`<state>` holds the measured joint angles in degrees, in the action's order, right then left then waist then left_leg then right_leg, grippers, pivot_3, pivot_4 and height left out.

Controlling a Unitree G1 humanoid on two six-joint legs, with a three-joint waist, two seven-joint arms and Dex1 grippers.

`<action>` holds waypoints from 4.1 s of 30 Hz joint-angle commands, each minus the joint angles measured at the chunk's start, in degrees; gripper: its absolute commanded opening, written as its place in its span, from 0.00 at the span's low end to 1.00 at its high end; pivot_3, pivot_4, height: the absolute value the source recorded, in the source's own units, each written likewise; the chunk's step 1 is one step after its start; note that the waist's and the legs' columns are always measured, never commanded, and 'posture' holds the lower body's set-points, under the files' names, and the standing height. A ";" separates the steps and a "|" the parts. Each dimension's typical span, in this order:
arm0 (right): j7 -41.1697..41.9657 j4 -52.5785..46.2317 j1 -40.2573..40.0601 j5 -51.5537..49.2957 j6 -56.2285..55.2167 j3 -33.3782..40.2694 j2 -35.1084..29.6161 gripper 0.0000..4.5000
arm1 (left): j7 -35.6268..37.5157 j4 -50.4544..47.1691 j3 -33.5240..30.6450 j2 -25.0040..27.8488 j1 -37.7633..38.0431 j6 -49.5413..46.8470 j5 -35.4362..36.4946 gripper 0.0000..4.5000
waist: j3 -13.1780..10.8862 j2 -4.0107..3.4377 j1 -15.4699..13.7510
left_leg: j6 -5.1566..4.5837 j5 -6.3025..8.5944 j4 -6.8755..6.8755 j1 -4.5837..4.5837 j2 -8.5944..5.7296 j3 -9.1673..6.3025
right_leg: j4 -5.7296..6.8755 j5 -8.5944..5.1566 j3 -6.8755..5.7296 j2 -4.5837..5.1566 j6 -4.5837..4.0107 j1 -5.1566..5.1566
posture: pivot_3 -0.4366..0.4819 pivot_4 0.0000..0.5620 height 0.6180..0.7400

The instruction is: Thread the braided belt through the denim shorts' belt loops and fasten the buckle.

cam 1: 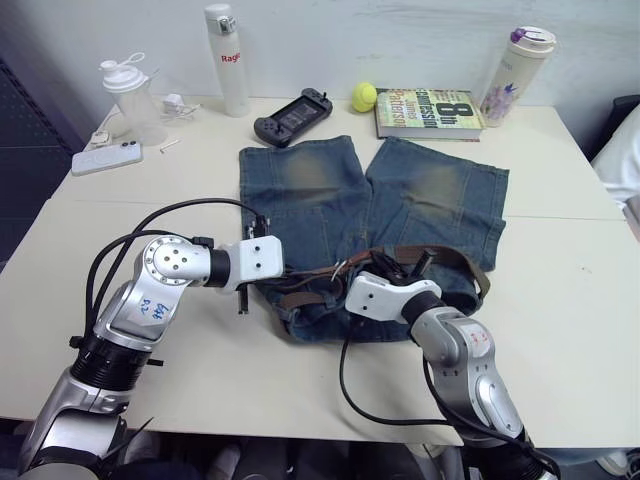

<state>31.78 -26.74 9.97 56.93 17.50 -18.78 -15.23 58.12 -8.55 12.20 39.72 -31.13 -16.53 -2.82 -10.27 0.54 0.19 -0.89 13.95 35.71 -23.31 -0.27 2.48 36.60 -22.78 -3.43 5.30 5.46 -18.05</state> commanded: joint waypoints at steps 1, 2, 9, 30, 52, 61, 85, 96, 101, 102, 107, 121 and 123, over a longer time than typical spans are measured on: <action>0.36 -0.78 0.52 -2.46 -2.21 -1.78 0.37 0.02 | -0.27 -2.45 -1.00 0.29 -0.84 0.23 0.99 0.00 | 0.00 0.00 0.02 | 0.00 0.00 -0.02 0.00 0.00 0.01 | 0.00 0.00 0.00 0.00 0.00 -0.01 | 0.48 0.27 1.00; 0.50 -0.72 0.27 -3.22 -2.32 -2.10 0.67 0.02 | -0.26 -2.64 -0.96 0.22 -0.77 0.19 1.06 0.00 | 0.00 0.00 0.02 | 0.01 0.00 -0.02 0.00 0.01 0.01 | 0.01 0.00 0.00 0.00 0.00 -0.01 | 0.48 0.27 1.00; 2.06 -0.19 -1.26 -8.65 -0.31 -2.19 2.67 0.02 | -0.20 -3.56 -0.91 0.02 -0.13 -0.11 1.44 0.00 | 0.00 0.00 0.04 | 0.01 0.00 -0.02 0.01 0.02 0.00 | 0.05 0.00 0.01 0.00 0.00 -0.02 | 0.48 0.27 1.00; 1.19 0.09 -0.60 -9.63 1.08 -0.77 -0.29 0.02 | 0.18 -3.47 -4.23 3.24 2.02 0.66 4.24 0.00 | 0.00 0.00 0.01 | 0.01 -0.01 -0.09 -0.01 0.03 0.32 | 0.39 0.00 0.37 0.01 -0.01 -0.40 | 0.48 0.27 1.00; 2.18 -0.46 1.25 -10.45 1.22 -2.06 0.11 0.02 | -0.46 -3.46 -3.25 3.70 2.29 0.80 3.39 0.00 | 0.00 0.00 0.08 | 0.01 -0.01 -0.13 -0.01 0.07 0.44 | 0.41 -0.01 0.44 0.00 -0.01 -0.49 | 0.48 0.27 1.00; 2.24 -0.75 1.05 -10.23 1.39 -2.22 0.43 0.02 | -0.74 -0.34 -0.66 5.04 1.57 6.25 -1.16 0.00 | 0.00 0.00 0.07 | 0.01 -0.01 -0.13 -0.01 0.07 0.46 | 0.41 -0.01 0.45 0.00 -0.01 -0.50 | 0.48 0.27 1.00; 2.54 -0.68 0.44 -9.85 2.87 -2.72 0.24 0.02 | 1.03 -3.88 -2.11 6.01 2.54 6.56 0.10 0.00 | 0.00 0.00 0.06 | 0.01 -0.01 -0.13 0.00 0.09 0.51 | 0.47 -0.01 0.47 0.00 -0.01 -0.54 | 0.48 0.27 1.00; 2.72 -1.06 0.65 -10.01 1.91 -3.45 -0.07 0.02 | 1.07 -4.44 -1.73 6.42 2.62 6.52 0.36 0.00 | 0.00 0.00 0.11 | 0.01 -0.01 -0.14 0.00 0.10 0.52 | 0.47 -0.01 0.48 0.00 -0.01 -0.54 | 0.48 0.27 1.00; 2.95 -1.07 1.31 -10.53 -0.03 -4.73 -0.49 0.02 | 0.59 -4.30 -1.09 5.41 1.93 6.91 0.12 0.00 | 0.00 0.00 0.13 | 0.01 -0.01 -0.14 0.00 0.10 0.52 | 0.47 -0.01 0.48 0.00 -0.01 -0.54 | 0.48 0.27 1.00; 2.89 -0.96 1.44 -10.62 -0.25 -4.82 -0.59 0.02 | 0.64 -4.35 -0.92 5.18 1.87 6.99 0.19 0.00 | 0.00 0.01 0.13 | 0.01 -0.01 -0.14 0.00 0.10 0.52 | 0.47 -0.01 0.48 0.00 -0.01 -0.54 | 0.48 0.27 1.00; 2.85 -1.09 1.80 -11.66 -0.01 -4.39 -0.04 0.02 | 0.84 -3.82 0.01 3.71 1.34 7.65 0.06 0.00 | 0.00 0.01 0.06 | 0.01 -0.01 -0.13 0.00 0.10 0.52 | 0.47 -0.01 0.48 0.00 -0.02 -0.54 | 0.48 0.27 1.00; 3.07 -1.18 3.84 -13.44 0.30 -4.29 0.61 0.02 | -4.94 -3.24 -0.16 -3.95 3.02 4.81 0.94 0.00 | 0.00 0.01 0.01 | 0.00 -0.01 -0.10 -0.01 0.09 0.51 | 0.48 -0.01 0.48 0.01 -0.01 -0.53 | 0.48 0.27 1.00; 3.24 -1.14 3.70 -13.58 0.40 -4.33 0.62 0.02 | -6.98 -2.97 -0.07 -6.53 3.62 4.32 0.95 0.00 | 0.00 0.02 0.00 | -0.01 -0.01 -0.09 -0.01 0.08 0.51 | 0.50 -0.01 0.48 0.01 -0.01 -0.53 | 0.48 0.27 1.00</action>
<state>34.36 -26.15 12.83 45.48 19.20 -21.40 -15.53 52.40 -10.09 10.88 35.60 -28.04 -12.78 -3.51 -10.27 0.56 0.19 -0.91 13.94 35.61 -23.32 -0.19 2.99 37.10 -22.79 -2.95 5.32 5.44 -18.58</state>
